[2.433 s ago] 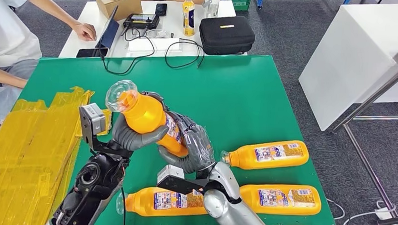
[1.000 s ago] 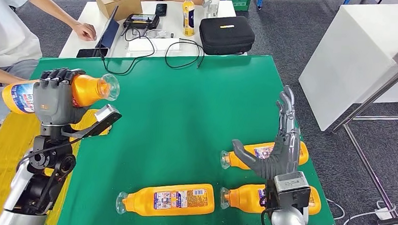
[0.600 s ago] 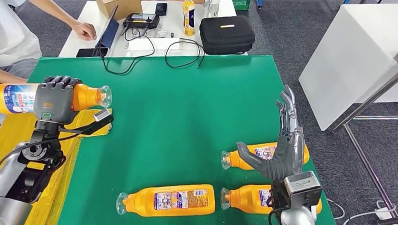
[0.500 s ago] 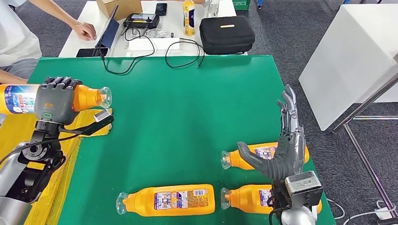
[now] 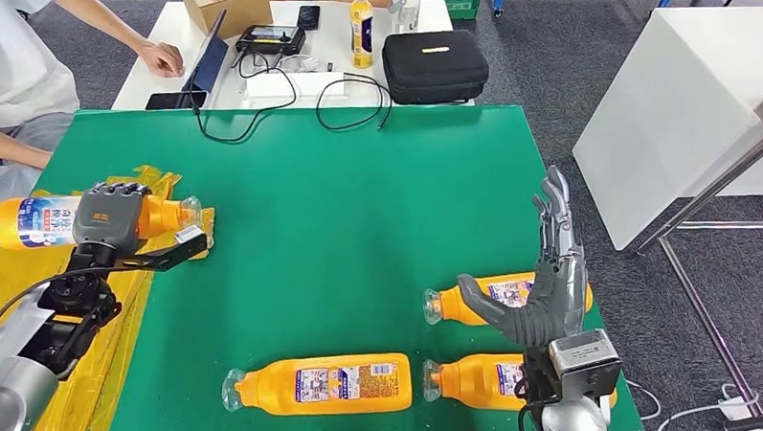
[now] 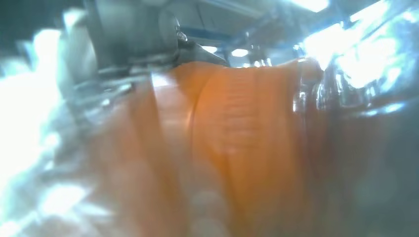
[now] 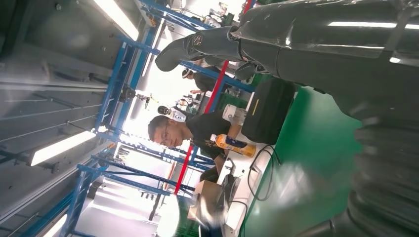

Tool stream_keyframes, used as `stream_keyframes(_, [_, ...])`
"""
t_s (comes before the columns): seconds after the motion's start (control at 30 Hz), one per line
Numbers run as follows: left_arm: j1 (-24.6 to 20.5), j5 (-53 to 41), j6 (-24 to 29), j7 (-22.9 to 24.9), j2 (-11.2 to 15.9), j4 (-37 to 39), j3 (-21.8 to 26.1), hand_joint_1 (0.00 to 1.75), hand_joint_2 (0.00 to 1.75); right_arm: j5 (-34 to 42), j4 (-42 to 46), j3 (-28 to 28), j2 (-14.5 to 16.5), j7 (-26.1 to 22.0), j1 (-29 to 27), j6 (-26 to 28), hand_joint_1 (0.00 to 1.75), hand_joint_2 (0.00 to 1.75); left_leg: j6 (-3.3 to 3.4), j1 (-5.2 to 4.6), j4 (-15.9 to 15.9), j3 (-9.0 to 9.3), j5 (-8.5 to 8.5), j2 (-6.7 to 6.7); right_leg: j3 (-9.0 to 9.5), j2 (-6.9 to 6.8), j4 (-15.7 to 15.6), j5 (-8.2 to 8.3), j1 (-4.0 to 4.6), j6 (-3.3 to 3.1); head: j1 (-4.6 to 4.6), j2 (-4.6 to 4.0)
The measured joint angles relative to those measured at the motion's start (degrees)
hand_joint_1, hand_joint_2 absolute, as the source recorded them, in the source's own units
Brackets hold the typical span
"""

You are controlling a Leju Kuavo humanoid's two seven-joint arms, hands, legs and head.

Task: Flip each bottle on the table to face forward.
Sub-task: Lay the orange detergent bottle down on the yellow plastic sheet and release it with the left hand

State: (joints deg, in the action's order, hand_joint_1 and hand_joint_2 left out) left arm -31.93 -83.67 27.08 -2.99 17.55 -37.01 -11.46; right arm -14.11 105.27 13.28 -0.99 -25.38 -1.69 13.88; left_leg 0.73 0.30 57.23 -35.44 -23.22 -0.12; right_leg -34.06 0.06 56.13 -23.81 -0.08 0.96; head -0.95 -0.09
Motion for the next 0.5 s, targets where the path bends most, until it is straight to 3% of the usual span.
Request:
stream_keyframes(0.27, [-0.7,1.0,-0.4,-0.7,0.0,4.7,-0.1,1.75,1.75,0.0,-0.2,-0.1,0.0,0.0,0.0,0.0,0.00,1.75,0.00,0.00,0.0,-0.04,-0.01,0.00,-0.04,0.00,0.0,0.00,0.00,0.00,-0.01,0.00])
stream_keyframes(0.5, [-0.5,3.9,-4.0,-2.9,-1.4,7.5,-0.1,1.75,1.75,-0.2,-0.8,0.0,0.0,0.2,0.0,-0.8,0.00,1.75,0.00,0.00,0.0,-0.04,0.00,-0.02,-0.02,0.00,0.0,0.00,0.00,0.00,-0.01,-0.01])
